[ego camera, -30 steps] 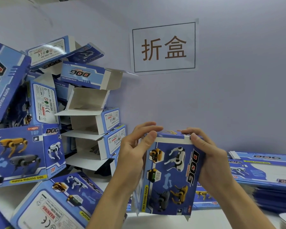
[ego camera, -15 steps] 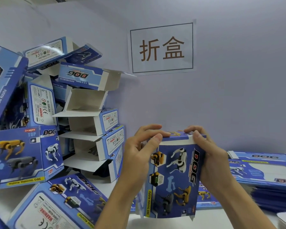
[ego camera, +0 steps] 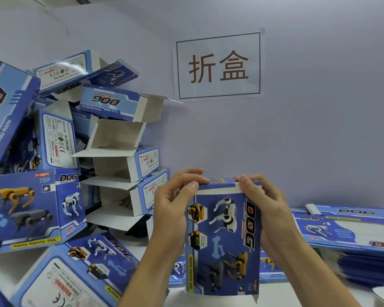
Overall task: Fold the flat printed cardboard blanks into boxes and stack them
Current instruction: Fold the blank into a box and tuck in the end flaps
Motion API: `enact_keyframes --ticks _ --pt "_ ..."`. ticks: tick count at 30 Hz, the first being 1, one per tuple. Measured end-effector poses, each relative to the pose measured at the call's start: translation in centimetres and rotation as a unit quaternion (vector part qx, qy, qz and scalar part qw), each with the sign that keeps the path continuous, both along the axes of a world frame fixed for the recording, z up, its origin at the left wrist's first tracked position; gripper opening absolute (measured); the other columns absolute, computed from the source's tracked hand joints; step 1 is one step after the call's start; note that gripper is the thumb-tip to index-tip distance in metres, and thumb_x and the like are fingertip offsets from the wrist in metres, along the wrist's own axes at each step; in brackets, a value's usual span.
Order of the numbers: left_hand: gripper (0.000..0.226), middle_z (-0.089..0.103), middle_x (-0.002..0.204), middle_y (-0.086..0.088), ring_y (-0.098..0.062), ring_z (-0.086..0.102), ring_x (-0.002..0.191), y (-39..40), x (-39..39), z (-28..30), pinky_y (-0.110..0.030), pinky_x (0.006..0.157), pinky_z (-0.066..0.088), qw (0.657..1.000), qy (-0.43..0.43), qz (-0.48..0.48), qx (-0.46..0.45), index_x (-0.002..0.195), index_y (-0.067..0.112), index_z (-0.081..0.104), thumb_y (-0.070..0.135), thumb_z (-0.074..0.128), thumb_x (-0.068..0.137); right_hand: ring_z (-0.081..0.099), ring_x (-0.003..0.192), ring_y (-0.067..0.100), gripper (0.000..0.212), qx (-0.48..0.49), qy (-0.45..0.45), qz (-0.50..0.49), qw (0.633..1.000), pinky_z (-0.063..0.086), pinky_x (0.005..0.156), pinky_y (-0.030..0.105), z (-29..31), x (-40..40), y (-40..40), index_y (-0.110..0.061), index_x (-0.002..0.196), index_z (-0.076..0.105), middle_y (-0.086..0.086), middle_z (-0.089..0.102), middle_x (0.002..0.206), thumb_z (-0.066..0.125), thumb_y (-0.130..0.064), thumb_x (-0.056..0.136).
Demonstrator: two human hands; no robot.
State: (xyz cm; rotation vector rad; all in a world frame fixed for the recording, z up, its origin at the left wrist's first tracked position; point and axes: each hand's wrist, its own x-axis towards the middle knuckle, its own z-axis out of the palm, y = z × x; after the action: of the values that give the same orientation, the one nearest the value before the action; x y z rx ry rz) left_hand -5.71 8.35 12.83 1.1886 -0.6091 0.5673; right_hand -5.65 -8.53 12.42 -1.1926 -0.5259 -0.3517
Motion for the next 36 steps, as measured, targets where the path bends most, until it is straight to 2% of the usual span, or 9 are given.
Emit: enact_keyframes --ticks 3,8,11,15,18,20,25,29,36 --pt "0.021 0.072 0.11 0.0 -0.017 0.07 0.1 -0.13 -0.17 0.13 -0.033 0.074 0.06 1.0 0.003 -0.001 -0.024 0.075 0.02 0.078 0.022 0.059 0.083 0.072 0.069 0.031 0.032 -0.002 -0.001 -0.001 1.0 0.058 0.056 0.037 0.1 -0.11 0.16 -0.02 0.079 0.062 0.015 0.071 0.082 0.077 -0.047 0.076" --pt "0.012 0.072 0.106 -0.001 -0.017 0.072 0.095 -0.28 -0.17 0.07 -0.033 0.071 0.059 0.999 0.009 0.001 -0.036 0.075 0.019 0.078 0.02 0.069 0.083 0.071 0.071 0.028 0.025 -0.002 0.0 0.017 1.0 0.059 0.057 0.037 0.11 -0.15 0.01 -0.021 0.089 0.065 0.014 0.071 0.085 0.071 -0.044 0.081" --pt "0.019 0.072 0.106 -0.003 -0.017 0.072 0.094 -0.05 -0.21 0.03 -0.032 0.068 0.059 0.998 0.02 -0.016 -0.056 0.076 0.016 0.078 0.024 0.061 0.081 0.071 0.08 0.027 0.024 0.017 0.0 0.044 0.999 0.06 0.067 0.04 -0.16 -0.1 -0.17 -0.021 0.101 0.066 0.013 0.072 0.096 0.063 -0.037 0.085" --pt "0.022 0.072 0.108 -0.003 -0.019 0.07 0.1 0.27 -0.14 0.01 -0.042 0.079 0.06 0.998 0.025 -0.002 -0.051 0.075 0.016 0.077 0.022 0.058 0.084 0.072 0.075 0.025 0.016 0.026 0.0 0.023 0.999 0.061 0.06 0.038 -0.27 -0.1 0.21 -0.026 0.092 0.065 0.009 0.073 0.091 0.067 -0.038 0.081" --pt "0.033 0.072 0.108 -0.001 -0.019 0.07 0.1 0.37 -0.15 0.03 -0.039 0.078 0.06 0.998 0.024 0.002 -0.05 0.073 0.018 0.076 0.012 0.051 0.094 0.073 0.071 0.024 0.021 0.023 -0.006 0.019 1.0 0.06 0.056 0.036 -0.25 -0.23 0.5 -0.032 0.09 0.062 0.008 0.073 0.084 0.076 -0.042 0.076" --pt "0.037 0.072 0.108 0.0 -0.021 0.07 0.101 0.38 -0.18 0.05 -0.041 0.079 0.06 0.999 0.025 0.005 -0.046 0.073 0.019 0.075 0.009 0.049 0.097 0.072 0.07 0.025 0.023 0.03 -0.008 0.024 0.999 0.06 0.056 0.037 -0.26 -0.18 0.43 -0.033 0.093 0.06 0.009 0.072 0.083 0.072 -0.04 0.076" --pt "0.04 0.071 0.106 0.003 -0.02 0.072 0.095 0.21 -0.41 0.3 -0.035 0.07 0.06 0.999 0.031 -0.002 -0.036 0.073 0.02 0.074 0.008 0.047 0.099 0.072 0.079 0.029 0.019 0.035 -0.002 0.062 0.997 0.061 0.065 0.042 -0.21 0.04 -0.11 -0.028 0.099 0.059 0.011 0.071 0.098 0.071 -0.025 0.085" --pt "0.041 0.072 0.106 0.003 -0.019 0.073 0.094 0.12 -0.49 0.31 -0.032 0.064 0.06 0.999 0.034 -0.012 -0.039 0.073 0.02 0.074 0.008 0.046 0.099 0.07 0.082 0.031 0.014 0.027 0.001 0.084 0.996 0.058 0.069 0.045 -0.19 0.03 -0.17 -0.025 0.094 0.062 0.012 0.068 0.105 0.062 -0.025 0.079" --pt "0.037 0.072 0.11 0.003 -0.022 0.069 0.104 0.7 0.47 -0.06 -0.033 0.078 0.059 0.999 0.03 -0.013 -0.033 0.074 0.02 0.075 0.012 0.048 0.098 0.073 0.089 0.029 0.032 0.01 -0.032 0.101 0.994 0.06 0.065 0.04 -0.55 -0.21 -0.14 -0.025 0.113 0.065 0.003 0.073 0.103 0.071 -0.03 0.081"
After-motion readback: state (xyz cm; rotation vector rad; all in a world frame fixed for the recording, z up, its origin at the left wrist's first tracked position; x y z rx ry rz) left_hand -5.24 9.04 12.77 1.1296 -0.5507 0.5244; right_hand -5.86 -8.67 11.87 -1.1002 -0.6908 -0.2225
